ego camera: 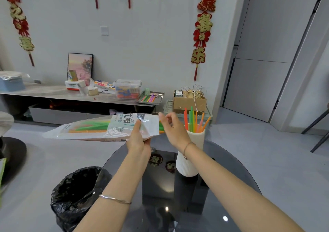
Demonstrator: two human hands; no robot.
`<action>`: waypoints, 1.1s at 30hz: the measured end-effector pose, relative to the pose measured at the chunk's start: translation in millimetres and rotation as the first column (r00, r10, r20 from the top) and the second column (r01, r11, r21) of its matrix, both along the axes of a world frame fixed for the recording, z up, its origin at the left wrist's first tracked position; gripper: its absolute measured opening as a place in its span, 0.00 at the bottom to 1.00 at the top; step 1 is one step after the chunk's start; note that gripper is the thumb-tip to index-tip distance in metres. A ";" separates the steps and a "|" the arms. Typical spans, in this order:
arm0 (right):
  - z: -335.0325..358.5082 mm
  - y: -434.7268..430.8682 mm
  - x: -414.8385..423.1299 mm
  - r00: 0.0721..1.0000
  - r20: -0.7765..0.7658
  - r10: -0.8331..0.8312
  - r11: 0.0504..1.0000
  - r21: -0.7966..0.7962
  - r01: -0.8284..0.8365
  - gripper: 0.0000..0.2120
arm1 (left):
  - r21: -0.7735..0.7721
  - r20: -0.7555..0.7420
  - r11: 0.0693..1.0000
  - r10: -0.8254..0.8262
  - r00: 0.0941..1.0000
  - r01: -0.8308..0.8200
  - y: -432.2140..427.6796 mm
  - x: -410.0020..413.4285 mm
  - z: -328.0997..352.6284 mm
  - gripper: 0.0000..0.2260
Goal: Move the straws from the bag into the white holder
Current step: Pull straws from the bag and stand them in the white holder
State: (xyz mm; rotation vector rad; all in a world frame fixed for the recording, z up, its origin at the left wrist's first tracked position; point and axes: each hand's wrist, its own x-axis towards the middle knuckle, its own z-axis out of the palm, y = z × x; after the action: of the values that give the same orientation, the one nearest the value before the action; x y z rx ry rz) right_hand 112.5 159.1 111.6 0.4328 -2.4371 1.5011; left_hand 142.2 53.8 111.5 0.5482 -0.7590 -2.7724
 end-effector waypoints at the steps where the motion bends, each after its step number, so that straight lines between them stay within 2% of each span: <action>1: -0.1 -4.7 -2.6 0.999 0.053 0.003 1.000 -0.025 -0.002 0.20 | 0.000 0.004 1.000 0.005 1.000 -0.005 -1.1 0.8 1.5 0.20; 4: 1.4 -14.7 -4.7 0.997 0.078 0.021 0.993 -0.117 -0.011 0.18 | 0.010 0.003 1.000 0.021 1.000 -0.021 -4.8 2.7 5.4 0.21; 8: 6.1 -14.4 -1.7 1.000 -0.009 0.016 0.995 -0.099 -0.016 0.12 | 0.019 -0.003 0.999 0.037 0.999 -0.037 -5.0 4.5 8.1 0.21; 12: 13.8 -0.2 -0.4 0.998 -0.061 0.030 0.996 -0.078 -0.035 0.12 | 0.041 -0.004 0.999 0.034 0.999 -0.034 -6.4 3.6 10.7 0.20; 14: 17.2 10.0 -3.3 0.997 -0.070 -0.016 0.991 -0.135 0.006 0.13 | 0.061 -0.005 0.997 0.049 0.999 -0.048 -10.0 0.7 12.8 0.21; 17: 22.5 13.2 -4.6 0.997 0.039 -0.068 0.929 -0.361 0.077 0.14 | 0.071 -0.018 0.995 0.070 0.997 -0.068 -9.8 -1.0 19.4 0.22; 19: 24.6 7.1 -1.4 0.988 0.153 -0.004 0.861 -0.503 0.081 0.14 | 0.070 -0.008 0.996 0.058 0.998 -0.057 -3.4 -0.2 23.6 0.22; 22: 28.9 1.2 2.0 0.982 0.176 0.073 0.755 -0.653 0.061 0.06 | 0.068 -0.002 0.997 0.028 1.000 -0.028 4.6 1.7 27.5 0.22; 24: 34.5 7.9 0.6 0.984 0.174 0.029 0.715 -0.691 0.101 0.04 | 0.084 -0.015 0.996 0.035 0.999 -0.034 2.1 2.4 28.7 0.21; 28: 38.5 20.5 -3.7 0.976 0.203 -0.073 0.616 -0.761 0.204 0.13 | 0.120 -0.010 0.992 0.049 0.999 -0.048 -5.7 0.6 28.7 0.21; 30: 36.0 15.0 -2.8 0.963 0.255 -0.083 0.648 -0.721 0.246 0.13 | 0.110 -0.023 0.994 0.018 1.000 -0.016 0.1 2.8 31.9 0.18; 33: 31.0 1.5 -1.5 0.951 0.308 0.035 0.710 -0.677 0.193 0.09 | 0.106 0.008 0.994 -0.005 1.000 0.004 13.3 3.1 34.6 0.20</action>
State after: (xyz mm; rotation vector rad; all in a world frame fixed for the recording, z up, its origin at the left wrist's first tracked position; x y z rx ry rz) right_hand 111.0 160.6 142.6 -0.0746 -1.7887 2.4226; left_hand 145.3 67.0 146.1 0.5777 -0.6181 -2.8291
